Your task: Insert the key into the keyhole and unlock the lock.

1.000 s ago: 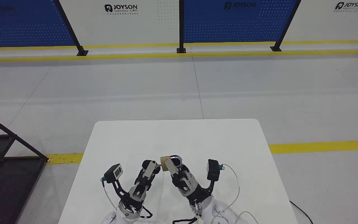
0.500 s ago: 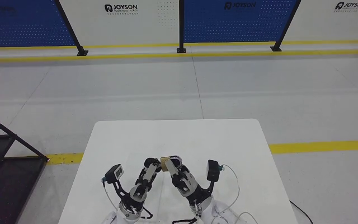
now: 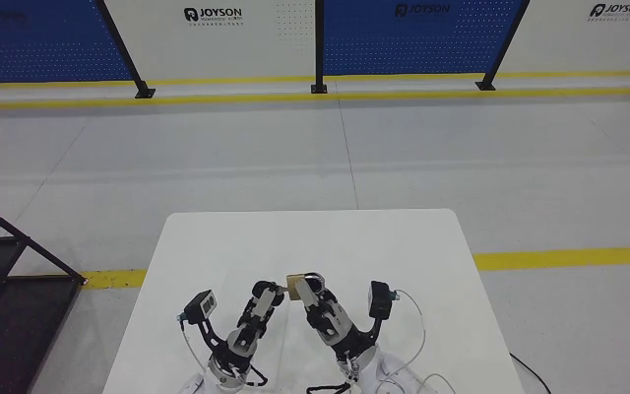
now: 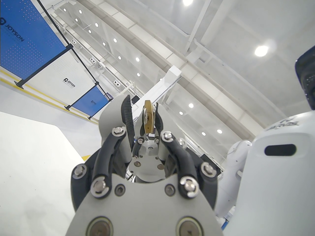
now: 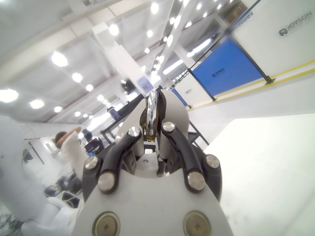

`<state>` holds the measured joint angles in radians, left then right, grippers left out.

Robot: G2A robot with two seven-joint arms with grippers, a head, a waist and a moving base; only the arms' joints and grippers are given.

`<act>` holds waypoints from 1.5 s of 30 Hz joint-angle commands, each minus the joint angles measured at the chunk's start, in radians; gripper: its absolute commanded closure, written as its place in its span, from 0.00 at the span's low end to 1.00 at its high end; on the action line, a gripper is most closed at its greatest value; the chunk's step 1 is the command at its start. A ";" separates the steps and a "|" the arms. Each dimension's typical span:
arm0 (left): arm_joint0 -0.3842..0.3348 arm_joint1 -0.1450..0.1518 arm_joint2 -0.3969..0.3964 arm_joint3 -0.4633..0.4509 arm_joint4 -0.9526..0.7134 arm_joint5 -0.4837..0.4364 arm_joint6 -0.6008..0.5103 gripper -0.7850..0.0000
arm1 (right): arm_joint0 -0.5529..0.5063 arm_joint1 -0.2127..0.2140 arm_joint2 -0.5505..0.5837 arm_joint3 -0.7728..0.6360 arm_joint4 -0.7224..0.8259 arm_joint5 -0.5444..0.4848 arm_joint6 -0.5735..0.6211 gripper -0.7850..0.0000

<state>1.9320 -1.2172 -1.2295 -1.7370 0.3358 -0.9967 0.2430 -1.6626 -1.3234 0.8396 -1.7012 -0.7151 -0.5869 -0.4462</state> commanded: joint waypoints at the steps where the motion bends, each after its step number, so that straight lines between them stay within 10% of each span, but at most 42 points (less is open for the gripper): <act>1: -0.001 -0.001 0.001 0.001 0.002 0.000 -0.003 0.76 | -0.001 0.000 0.001 -0.001 0.000 0.000 0.001 1.00; 3: -0.003 -0.002 -0.005 0.000 0.016 0.002 0.000 1.00 | -0.001 -0.001 0.001 -0.001 0.002 0.001 0.003 1.00; 21: -0.004 -0.017 -0.039 0.009 0.205 -0.016 0.085 1.00 | -0.005 -0.002 0.001 -0.008 0.006 0.004 0.037 1.00; 45: -0.019 -0.051 -0.063 0.045 1.054 0.284 0.741 1.00 | -0.004 0.000 0.015 -0.021 0.049 0.010 0.105 1.00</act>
<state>1.9158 -1.2686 -1.2890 -1.6942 1.3439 -0.7532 0.9593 -1.6663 -1.3231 0.8541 -1.7214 -0.6662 -0.5785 -0.3420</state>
